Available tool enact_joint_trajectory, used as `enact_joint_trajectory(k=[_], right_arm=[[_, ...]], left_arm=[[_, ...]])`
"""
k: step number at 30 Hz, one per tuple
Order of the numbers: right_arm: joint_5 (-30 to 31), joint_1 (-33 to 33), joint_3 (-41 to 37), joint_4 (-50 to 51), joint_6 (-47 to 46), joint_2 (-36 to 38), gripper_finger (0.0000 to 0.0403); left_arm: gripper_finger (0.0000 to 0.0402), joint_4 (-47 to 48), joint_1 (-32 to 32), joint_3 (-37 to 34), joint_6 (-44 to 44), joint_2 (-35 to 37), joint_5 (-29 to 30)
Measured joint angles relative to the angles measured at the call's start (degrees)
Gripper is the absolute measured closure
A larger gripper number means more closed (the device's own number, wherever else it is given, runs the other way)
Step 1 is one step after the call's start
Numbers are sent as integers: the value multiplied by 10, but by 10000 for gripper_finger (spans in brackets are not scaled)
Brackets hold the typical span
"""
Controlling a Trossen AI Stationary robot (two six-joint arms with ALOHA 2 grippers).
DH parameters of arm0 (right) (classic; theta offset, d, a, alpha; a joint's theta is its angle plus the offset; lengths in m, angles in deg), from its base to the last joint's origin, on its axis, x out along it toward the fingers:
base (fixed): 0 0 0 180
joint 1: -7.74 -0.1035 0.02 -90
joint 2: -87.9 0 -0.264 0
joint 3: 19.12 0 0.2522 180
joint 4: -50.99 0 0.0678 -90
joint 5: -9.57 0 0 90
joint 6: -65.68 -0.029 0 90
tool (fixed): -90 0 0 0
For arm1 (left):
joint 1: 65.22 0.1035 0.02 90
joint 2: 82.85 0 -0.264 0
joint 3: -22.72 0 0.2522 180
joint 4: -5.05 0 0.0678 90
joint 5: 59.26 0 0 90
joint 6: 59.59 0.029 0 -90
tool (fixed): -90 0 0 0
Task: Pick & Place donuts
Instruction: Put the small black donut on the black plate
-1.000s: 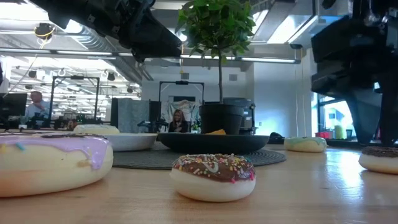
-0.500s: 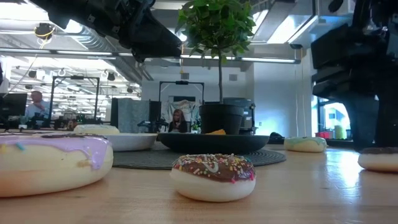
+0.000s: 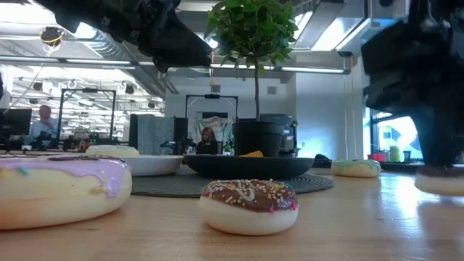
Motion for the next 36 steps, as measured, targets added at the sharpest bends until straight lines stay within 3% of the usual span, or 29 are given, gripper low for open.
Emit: enact_joint_trajectory(k=[6,12,19,27,36], right_arm=[[55,51,83,37,103,3,398],[65,158,125,-8,241,2,398],[-10,272,100,-100,297,-7,398],[-65,294,96,-129,308,-53,398],[-44,302,96,-132,298,-76,398]], left_arm=[[233,0,0,0,0,0,0],[233,0,0,0,1,0,-1],[233,0,0,0,1,0,-1],[233,0,0,0,1,0,-1],[233,6,0,0,1,0,0]])
